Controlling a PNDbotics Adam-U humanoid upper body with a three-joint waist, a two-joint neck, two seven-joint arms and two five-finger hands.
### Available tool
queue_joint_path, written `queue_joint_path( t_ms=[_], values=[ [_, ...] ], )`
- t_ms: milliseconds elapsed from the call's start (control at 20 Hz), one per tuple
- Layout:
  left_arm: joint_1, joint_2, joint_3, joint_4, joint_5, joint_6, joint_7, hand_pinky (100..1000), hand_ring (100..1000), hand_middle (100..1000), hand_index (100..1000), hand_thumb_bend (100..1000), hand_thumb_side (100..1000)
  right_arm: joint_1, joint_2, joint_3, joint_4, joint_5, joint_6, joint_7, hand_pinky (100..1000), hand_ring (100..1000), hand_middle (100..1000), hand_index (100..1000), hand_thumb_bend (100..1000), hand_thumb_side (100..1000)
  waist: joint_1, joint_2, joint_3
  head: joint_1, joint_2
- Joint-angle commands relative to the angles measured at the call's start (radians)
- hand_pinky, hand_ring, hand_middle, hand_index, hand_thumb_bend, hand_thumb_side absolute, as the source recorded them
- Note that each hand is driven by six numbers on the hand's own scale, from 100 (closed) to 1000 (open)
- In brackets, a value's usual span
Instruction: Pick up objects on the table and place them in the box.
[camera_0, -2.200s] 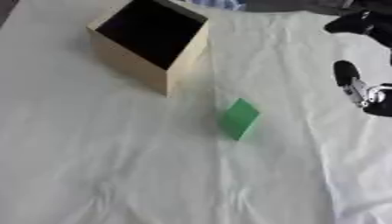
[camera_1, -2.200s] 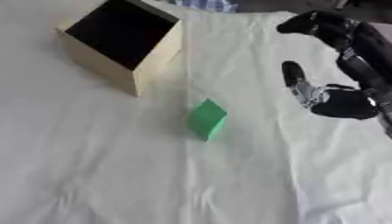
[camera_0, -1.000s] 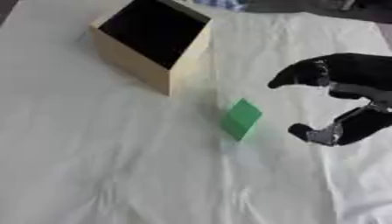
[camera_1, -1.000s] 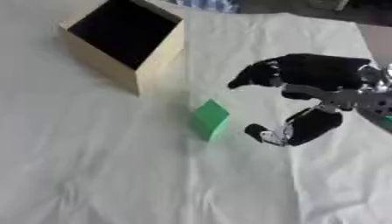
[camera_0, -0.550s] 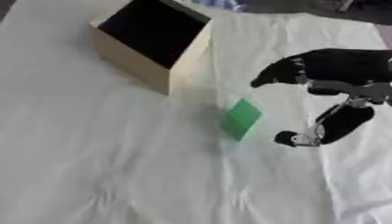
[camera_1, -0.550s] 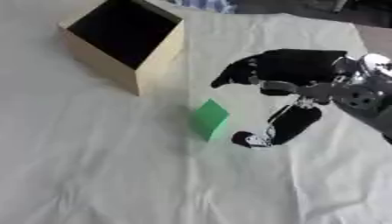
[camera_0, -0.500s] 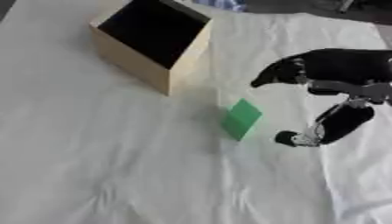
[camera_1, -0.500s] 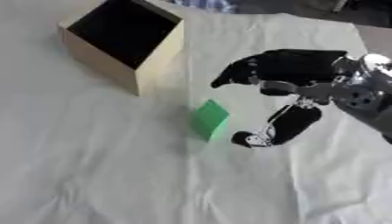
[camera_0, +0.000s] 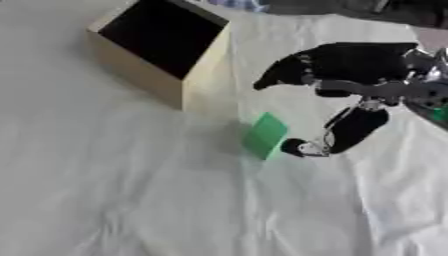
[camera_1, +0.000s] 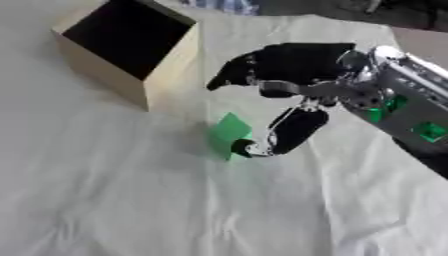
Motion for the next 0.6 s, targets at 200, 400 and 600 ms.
queue_joint_path(
  t_ms=[200, 400, 600],
  values=[
    [-0.003, 0.022, -0.003, -0.014, 0.005, 0.002, -0.007, 592, 727, 767, 814, 255, 574, -0.027, 0.012, 0.019, -0.014, -0.005, -0.045, 0.067, 855, 913, 869, 974, 370, 550, 0.005, -0.016, 0.004, -0.026, -0.010],
    [-0.005, 0.020, -0.007, -0.014, 0.009, 0.004, -0.012, 593, 727, 766, 814, 254, 574, -0.055, 0.048, 0.030, -0.014, -0.001, -0.062, 0.116, 858, 912, 868, 985, 382, 524, 0.008, -0.018, 0.005, -0.031, -0.009],
    [-0.004, 0.019, -0.005, -0.014, 0.013, 0.004, -0.013, 592, 725, 765, 812, 256, 573, -0.064, 0.077, 0.040, -0.014, 0.026, -0.056, 0.140, 862, 909, 865, 994, 391, 506, 0.009, -0.019, 0.009, -0.036, -0.010]
  ],
)
